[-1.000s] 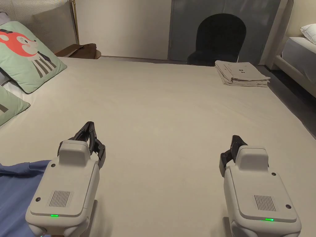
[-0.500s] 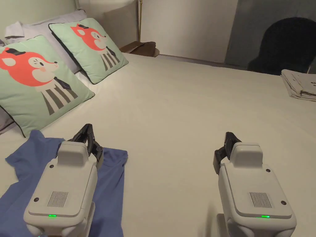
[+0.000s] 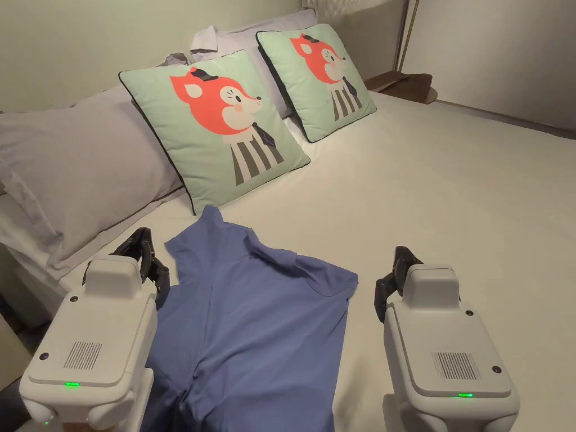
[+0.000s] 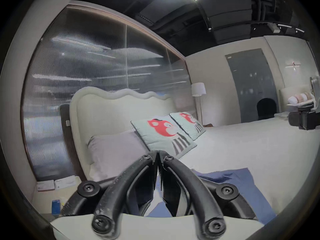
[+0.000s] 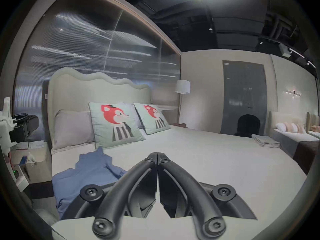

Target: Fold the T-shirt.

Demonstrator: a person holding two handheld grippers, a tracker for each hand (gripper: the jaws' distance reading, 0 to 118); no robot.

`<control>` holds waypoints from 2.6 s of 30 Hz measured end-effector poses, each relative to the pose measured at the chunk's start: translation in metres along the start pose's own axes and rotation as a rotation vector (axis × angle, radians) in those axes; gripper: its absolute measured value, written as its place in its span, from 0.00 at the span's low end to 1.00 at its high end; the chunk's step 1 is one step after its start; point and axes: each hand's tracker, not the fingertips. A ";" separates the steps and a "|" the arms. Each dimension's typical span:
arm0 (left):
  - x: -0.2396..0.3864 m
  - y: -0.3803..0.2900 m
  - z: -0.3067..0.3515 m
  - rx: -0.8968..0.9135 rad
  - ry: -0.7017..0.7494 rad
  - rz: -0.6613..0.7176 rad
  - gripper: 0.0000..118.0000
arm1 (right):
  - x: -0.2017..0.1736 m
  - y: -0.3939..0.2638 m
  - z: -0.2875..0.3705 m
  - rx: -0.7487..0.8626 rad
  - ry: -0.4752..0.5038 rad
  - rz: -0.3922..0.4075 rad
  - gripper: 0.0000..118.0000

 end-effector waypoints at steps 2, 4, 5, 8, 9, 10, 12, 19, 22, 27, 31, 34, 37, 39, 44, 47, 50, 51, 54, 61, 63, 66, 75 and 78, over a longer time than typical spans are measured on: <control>-0.001 -0.003 -0.001 -0.018 0.002 -0.005 0.00 | -0.003 -0.001 -0.001 -0.006 0.013 0.002 0.00; 0.000 -0.005 -0.005 -0.046 -0.008 -0.001 0.00 | -0.003 -0.002 -0.002 -0.010 0.020 0.001 0.00; 0.001 -0.007 -0.009 -0.068 -0.019 0.004 0.00 | -0.002 -0.003 -0.002 -0.012 0.020 0.002 0.00; 0.005 -0.011 -0.024 -0.171 -0.118 0.057 0.00 | 0.004 -0.002 0.000 -0.013 0.013 0.017 0.00; 0.008 -0.012 -0.029 -0.206 -0.160 0.079 0.00 | 0.006 -0.002 0.000 -0.013 0.009 0.023 0.00; 0.013 -0.013 -0.037 -0.254 -0.186 0.083 0.00 | 0.009 -0.002 0.001 -0.012 0.002 0.026 0.00; 0.025 -0.016 -0.052 -0.352 -0.222 0.059 0.00 | 0.016 -0.001 0.001 -0.012 -0.008 0.027 0.00; 0.068 -0.036 -0.101 -0.728 -0.314 0.062 0.51 | 0.036 0.000 0.006 -0.017 -0.057 0.023 0.00; 0.080 -0.057 -0.119 -0.859 -0.346 0.118 0.93 | 0.042 -0.001 0.009 -0.024 -0.075 0.026 0.00; 0.095 -0.085 -0.131 -0.952 -0.304 0.121 0.92 | 0.054 -0.008 0.013 -0.041 -0.102 0.036 0.00; 0.106 -0.105 -0.126 -0.993 -0.314 0.021 0.81 | 0.064 -0.011 0.017 -0.053 -0.123 0.041 0.00; 0.108 -0.101 -0.116 -0.953 -0.312 0.042 0.63 | 0.070 -0.012 0.018 -0.062 -0.138 0.036 0.00; 0.108 -0.088 -0.110 -0.906 -0.316 0.017 0.04 | 0.074 -0.013 0.019 -0.063 -0.146 0.028 0.00; 0.108 -0.085 -0.108 -0.905 -0.330 0.018 0.04 | 0.075 -0.013 0.021 -0.061 -0.149 0.023 0.00; 0.103 -0.073 -0.099 -0.854 -0.331 0.048 0.03 | 0.078 -0.009 0.027 -0.051 -0.148 0.020 0.00; 0.103 -0.055 -0.093 -0.805 -0.350 0.041 0.03 | 0.082 -0.006 0.032 -0.044 -0.147 0.026 0.00; 0.103 -0.029 -0.087 -0.752 -0.383 0.084 0.03 | 0.088 -0.003 0.039 -0.032 -0.156 0.022 0.00; 0.104 -0.018 -0.085 -0.731 -0.403 0.108 0.03 | 0.092 -0.002 0.042 -0.027 -0.162 0.016 0.00; 0.116 0.018 -0.078 -0.668 -0.467 0.119 0.03 | 0.102 0.002 0.051 -0.014 -0.186 0.008 0.00; 0.170 0.114 -0.059 -0.460 -0.660 0.115 0.03 | 0.139 0.009 0.085 0.010 -0.268 0.006 0.00; 0.190 0.139 -0.052 -0.403 -0.716 0.095 0.03 | 0.151 0.010 0.095 0.016 -0.298 0.007 0.00; 0.223 0.172 -0.043 -0.341 -0.806 0.095 0.03 | 0.171 0.013 0.112 0.025 -0.353 0.003 0.00; 0.332 0.236 -0.002 -0.204 -1.068 0.058 0.03 | 0.232 0.020 0.173 0.050 -0.550 0.013 0.00; 0.364 0.241 0.017 -0.179 -1.154 0.042 0.03 | 0.249 0.020 0.193 0.051 -0.617 0.021 0.00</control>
